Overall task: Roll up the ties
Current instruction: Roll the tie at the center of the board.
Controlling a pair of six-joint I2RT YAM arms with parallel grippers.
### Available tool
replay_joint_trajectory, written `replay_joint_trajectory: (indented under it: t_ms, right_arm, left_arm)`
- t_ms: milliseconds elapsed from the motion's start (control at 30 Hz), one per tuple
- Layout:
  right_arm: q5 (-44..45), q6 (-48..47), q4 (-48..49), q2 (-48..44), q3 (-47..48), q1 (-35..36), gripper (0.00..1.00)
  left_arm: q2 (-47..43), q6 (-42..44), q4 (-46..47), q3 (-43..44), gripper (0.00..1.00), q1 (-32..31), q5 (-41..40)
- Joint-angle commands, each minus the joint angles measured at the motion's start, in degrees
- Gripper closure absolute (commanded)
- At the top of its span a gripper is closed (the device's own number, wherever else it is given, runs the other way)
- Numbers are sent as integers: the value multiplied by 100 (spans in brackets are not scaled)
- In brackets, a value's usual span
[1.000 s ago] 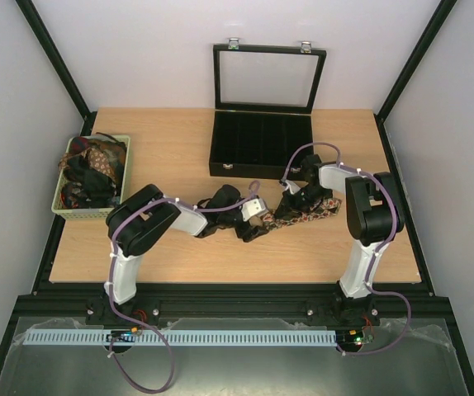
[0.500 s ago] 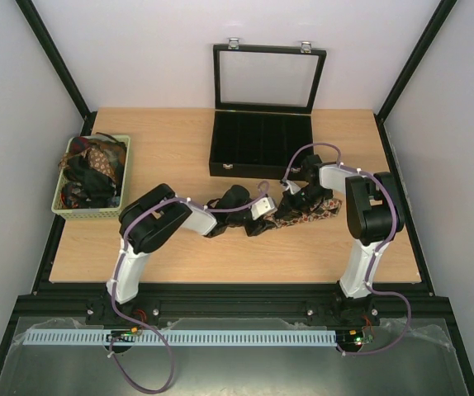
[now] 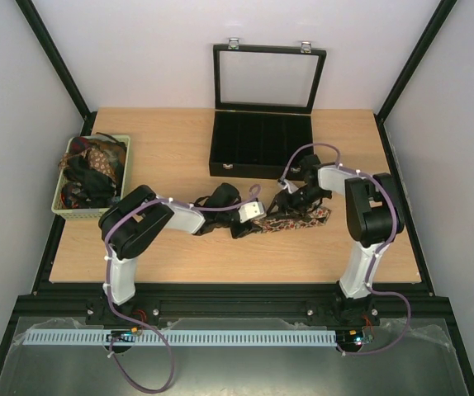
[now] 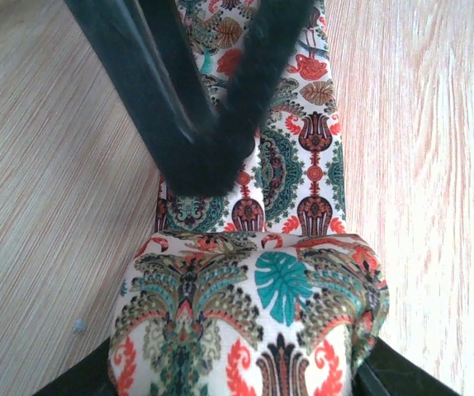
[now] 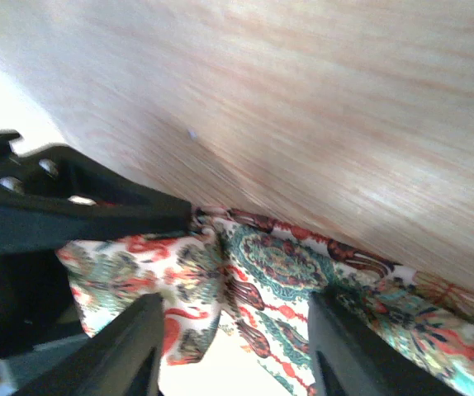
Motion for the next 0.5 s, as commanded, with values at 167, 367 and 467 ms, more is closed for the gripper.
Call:
replay_joint_trajectory:
  t_ms: [167,367,467]
  right_arm:
    - [-972,265,-652,-128,346,102,47]
    - [-853,477,-342,-24,66,378,52]
    - [-642,472,-322,176,152,437,59]
  left_arm:
    - [289,153,-1479,-62,60,32,-423]
    - [307,125,-1439,-78,57,0,-486]
    - [316,102,-1416,-83,57,-17,-519]
